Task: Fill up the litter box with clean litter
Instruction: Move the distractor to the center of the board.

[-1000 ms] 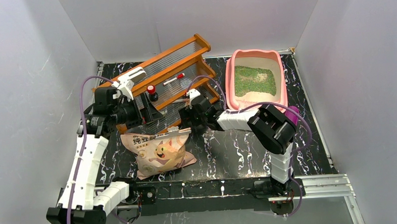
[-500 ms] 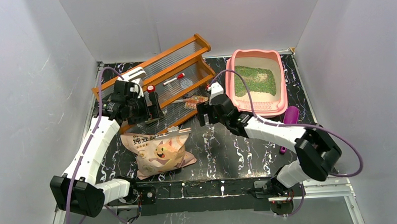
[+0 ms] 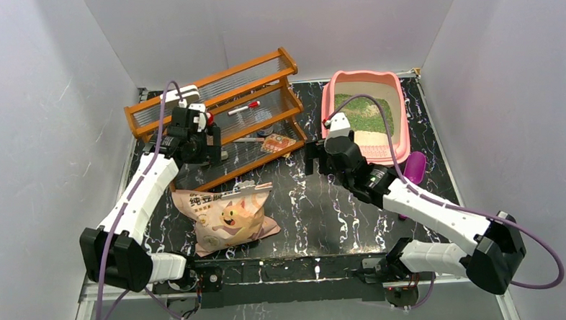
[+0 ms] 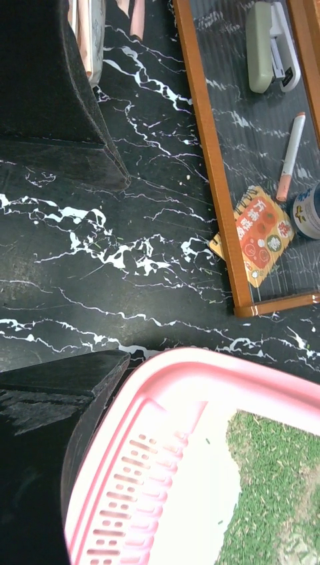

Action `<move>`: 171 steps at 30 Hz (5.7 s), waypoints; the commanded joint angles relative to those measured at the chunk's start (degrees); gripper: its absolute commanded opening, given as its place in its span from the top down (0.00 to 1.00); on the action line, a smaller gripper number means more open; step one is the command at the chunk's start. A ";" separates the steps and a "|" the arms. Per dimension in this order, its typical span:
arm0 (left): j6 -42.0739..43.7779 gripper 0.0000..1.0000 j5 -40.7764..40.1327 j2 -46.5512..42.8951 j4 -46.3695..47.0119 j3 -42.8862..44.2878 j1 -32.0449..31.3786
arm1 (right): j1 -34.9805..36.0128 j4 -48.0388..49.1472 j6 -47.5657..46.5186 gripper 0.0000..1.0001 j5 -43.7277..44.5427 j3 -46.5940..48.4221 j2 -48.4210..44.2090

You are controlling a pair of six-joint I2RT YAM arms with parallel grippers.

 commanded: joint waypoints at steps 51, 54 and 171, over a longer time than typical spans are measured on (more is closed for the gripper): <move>-8.17 0.02 -0.52 -5.13 9.44 -15.94 -2.70 | -1.49 -2.74 0.85 0.02 0.42 2.62 -1.57; -6.59 0.02 8.96 -6.14 13.91 -17.92 -2.66 | -1.49 -2.65 0.91 0.02 0.42 2.72 -1.11; -4.11 0.03 21.02 37.39 30.78 3.44 14.61 | -19.09 1.68 -5.06 0.10 -36.52 40.29 43.22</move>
